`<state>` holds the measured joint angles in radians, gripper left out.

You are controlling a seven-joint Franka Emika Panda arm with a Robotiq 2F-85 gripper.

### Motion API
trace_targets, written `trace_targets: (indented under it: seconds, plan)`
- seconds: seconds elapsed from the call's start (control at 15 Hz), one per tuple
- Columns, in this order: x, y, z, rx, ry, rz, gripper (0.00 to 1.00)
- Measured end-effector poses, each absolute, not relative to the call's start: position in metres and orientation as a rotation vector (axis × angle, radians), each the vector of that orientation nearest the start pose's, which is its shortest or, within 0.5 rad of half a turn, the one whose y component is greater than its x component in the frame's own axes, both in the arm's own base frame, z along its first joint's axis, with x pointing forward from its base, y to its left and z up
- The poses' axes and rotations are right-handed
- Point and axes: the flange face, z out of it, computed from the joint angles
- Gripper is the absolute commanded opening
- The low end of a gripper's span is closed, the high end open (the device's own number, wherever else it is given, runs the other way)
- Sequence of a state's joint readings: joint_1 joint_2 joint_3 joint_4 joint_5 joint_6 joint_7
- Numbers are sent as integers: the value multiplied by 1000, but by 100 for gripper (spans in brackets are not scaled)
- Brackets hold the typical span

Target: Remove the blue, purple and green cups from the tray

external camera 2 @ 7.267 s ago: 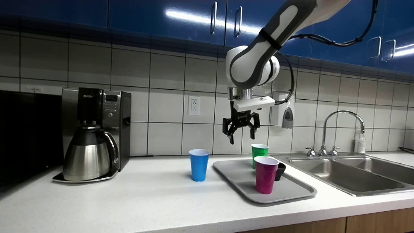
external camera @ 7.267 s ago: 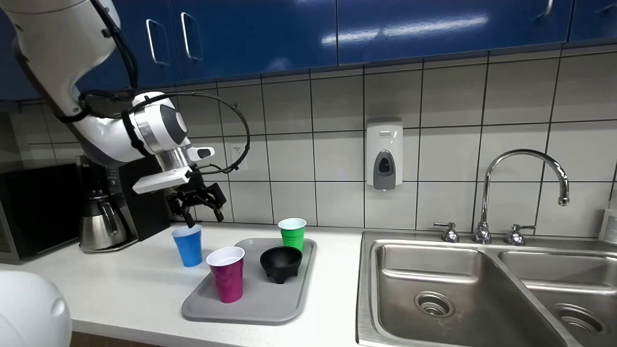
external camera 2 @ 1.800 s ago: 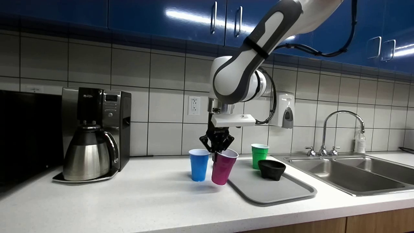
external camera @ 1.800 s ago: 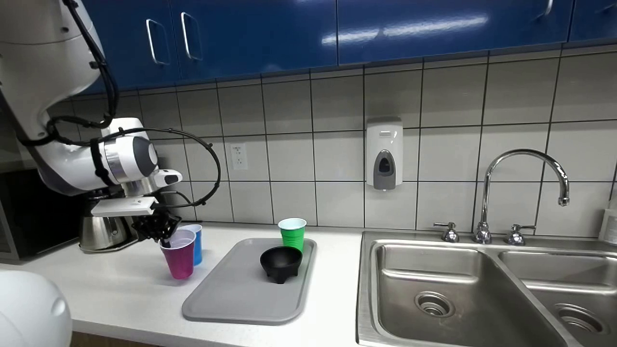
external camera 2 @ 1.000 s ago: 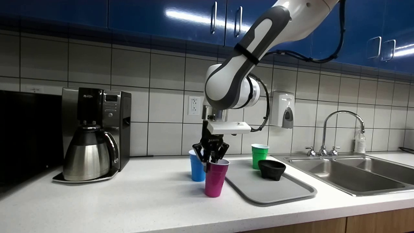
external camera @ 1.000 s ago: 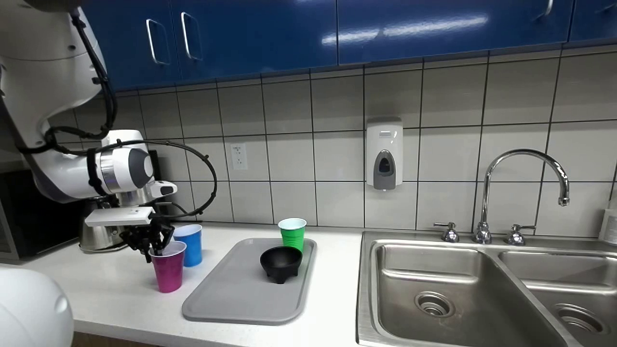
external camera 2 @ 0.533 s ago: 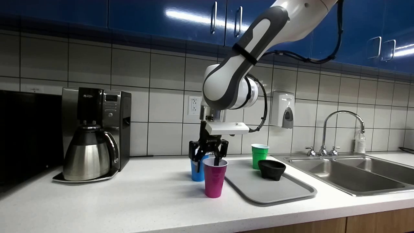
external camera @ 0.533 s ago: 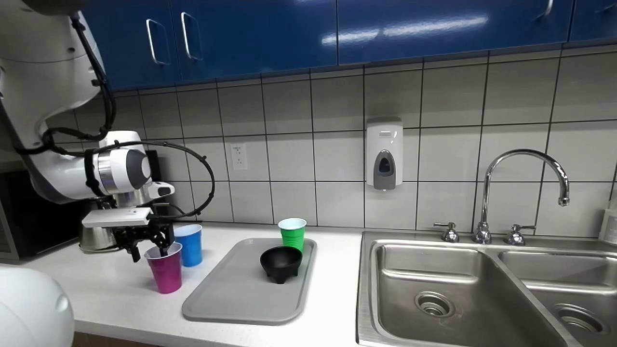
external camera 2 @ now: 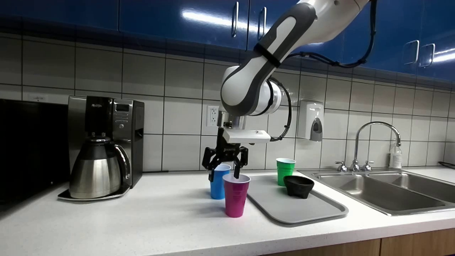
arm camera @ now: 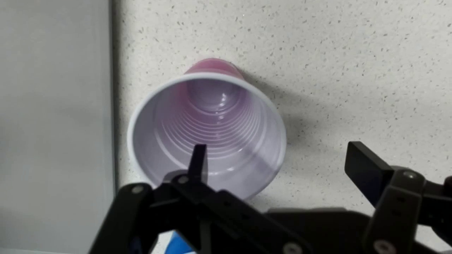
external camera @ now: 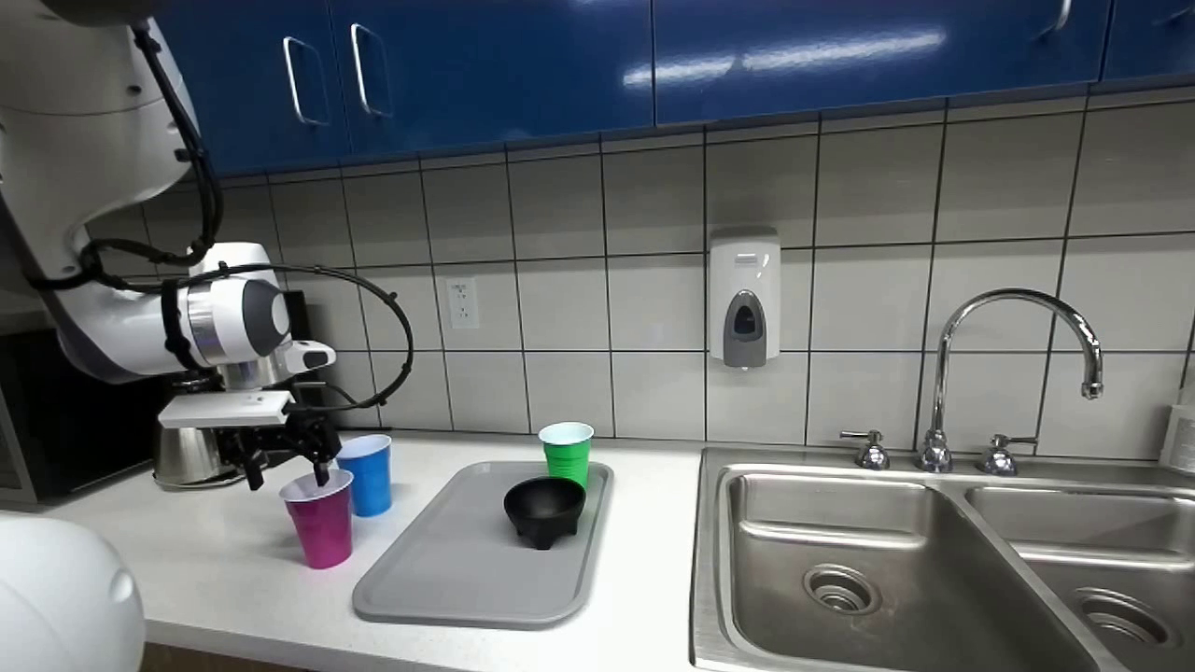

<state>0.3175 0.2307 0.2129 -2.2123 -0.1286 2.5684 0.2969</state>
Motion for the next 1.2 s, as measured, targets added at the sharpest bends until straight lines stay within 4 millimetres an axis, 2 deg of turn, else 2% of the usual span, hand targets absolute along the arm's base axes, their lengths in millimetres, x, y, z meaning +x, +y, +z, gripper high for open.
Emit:
trace_targets:
  seconds: [0.6,0.93,1.2]
  plan:
    - [495,275,321,-3064,-469,-305,100]
    - [506,253,336,-3100,-417,-375,100]
    - [517,229,340,-3149,-370,-423,100]
